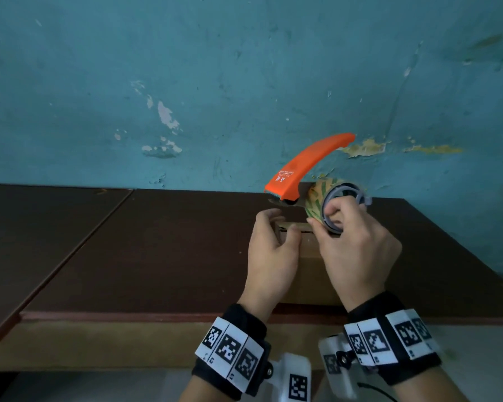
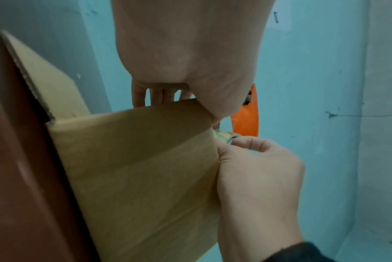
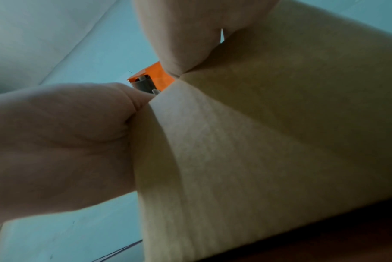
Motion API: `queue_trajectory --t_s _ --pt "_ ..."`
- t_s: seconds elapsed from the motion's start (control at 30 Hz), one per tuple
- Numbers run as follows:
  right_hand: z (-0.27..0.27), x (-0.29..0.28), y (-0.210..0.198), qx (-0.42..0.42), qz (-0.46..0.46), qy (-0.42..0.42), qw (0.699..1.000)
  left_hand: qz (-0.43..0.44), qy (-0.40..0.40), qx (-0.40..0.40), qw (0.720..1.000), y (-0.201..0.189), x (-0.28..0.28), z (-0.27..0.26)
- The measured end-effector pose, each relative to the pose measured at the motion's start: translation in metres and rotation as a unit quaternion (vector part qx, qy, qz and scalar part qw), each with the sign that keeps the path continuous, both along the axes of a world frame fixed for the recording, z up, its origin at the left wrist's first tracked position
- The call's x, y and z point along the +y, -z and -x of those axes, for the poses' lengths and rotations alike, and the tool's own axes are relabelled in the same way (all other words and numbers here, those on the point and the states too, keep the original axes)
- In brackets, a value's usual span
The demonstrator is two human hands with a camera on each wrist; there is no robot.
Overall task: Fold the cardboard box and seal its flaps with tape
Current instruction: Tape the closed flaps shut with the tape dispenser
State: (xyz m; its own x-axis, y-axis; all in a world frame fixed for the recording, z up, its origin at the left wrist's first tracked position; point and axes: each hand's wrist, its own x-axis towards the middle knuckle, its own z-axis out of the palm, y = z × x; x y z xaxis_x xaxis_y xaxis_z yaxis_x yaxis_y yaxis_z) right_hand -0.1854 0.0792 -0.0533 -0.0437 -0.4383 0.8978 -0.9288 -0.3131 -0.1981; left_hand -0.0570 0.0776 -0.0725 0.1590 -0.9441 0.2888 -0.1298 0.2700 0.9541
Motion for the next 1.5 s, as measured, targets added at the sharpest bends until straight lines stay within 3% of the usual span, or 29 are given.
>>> queue_trajectory --t_s 0.07,0.23,0.43,0.53,0.67,0.77,0.87,0.97,1.1,1.2,1.37,1.5 --pt "0.000 0.001 -0.001 0.002 -0.002 0.007 1.000 0.029 -0.001 0.015 0.999 -0.001 0.000 -0.002" --pt "-0.002 0.004 -0.002 0.018 0.004 0.005 1.000 0.077 -0.056 0.167 0.981 -0.011 0.002 -0.013" --pt "-0.002 0.008 -0.002 0.022 0.018 0.008 1.000 0.069 0.042 0.167 0.983 -0.030 0.007 -0.016" --pt "-0.002 0.010 -0.002 0.027 0.037 -0.014 0.999 0.097 0.025 0.121 0.988 -0.027 0.003 -0.015" --pt "0.006 0.007 -0.001 0.022 0.044 -0.097 0.994 0.105 0.011 0.178 0.978 -0.024 -0.004 -0.022" --pt "0.011 0.006 -0.004 -0.038 0.038 -0.128 0.990 0.092 0.022 0.181 0.979 -0.019 -0.007 -0.028" --pt "0.013 0.008 -0.009 -0.205 -0.036 -0.229 0.951 0.080 0.025 0.187 0.979 -0.016 -0.009 -0.030" --pt "0.020 0.003 -0.019 -0.373 -0.188 -0.289 0.861 0.068 0.042 0.206 0.975 -0.014 -0.010 -0.030" --pt "0.035 -0.009 -0.025 -0.420 -0.306 -0.351 0.779 0.055 0.077 0.205 0.974 -0.016 -0.006 -0.027" --pt "0.037 -0.011 -0.028 -0.402 -0.337 -0.363 0.770 0.056 0.090 0.192 0.976 -0.017 -0.005 -0.026" --pt "0.035 -0.015 -0.024 -0.383 -0.335 -0.288 0.811 0.055 0.099 0.164 0.980 -0.019 -0.002 -0.031" --pt "0.036 -0.016 -0.025 -0.416 -0.324 -0.291 0.798 0.034 0.114 0.166 0.979 -0.016 -0.003 -0.041"
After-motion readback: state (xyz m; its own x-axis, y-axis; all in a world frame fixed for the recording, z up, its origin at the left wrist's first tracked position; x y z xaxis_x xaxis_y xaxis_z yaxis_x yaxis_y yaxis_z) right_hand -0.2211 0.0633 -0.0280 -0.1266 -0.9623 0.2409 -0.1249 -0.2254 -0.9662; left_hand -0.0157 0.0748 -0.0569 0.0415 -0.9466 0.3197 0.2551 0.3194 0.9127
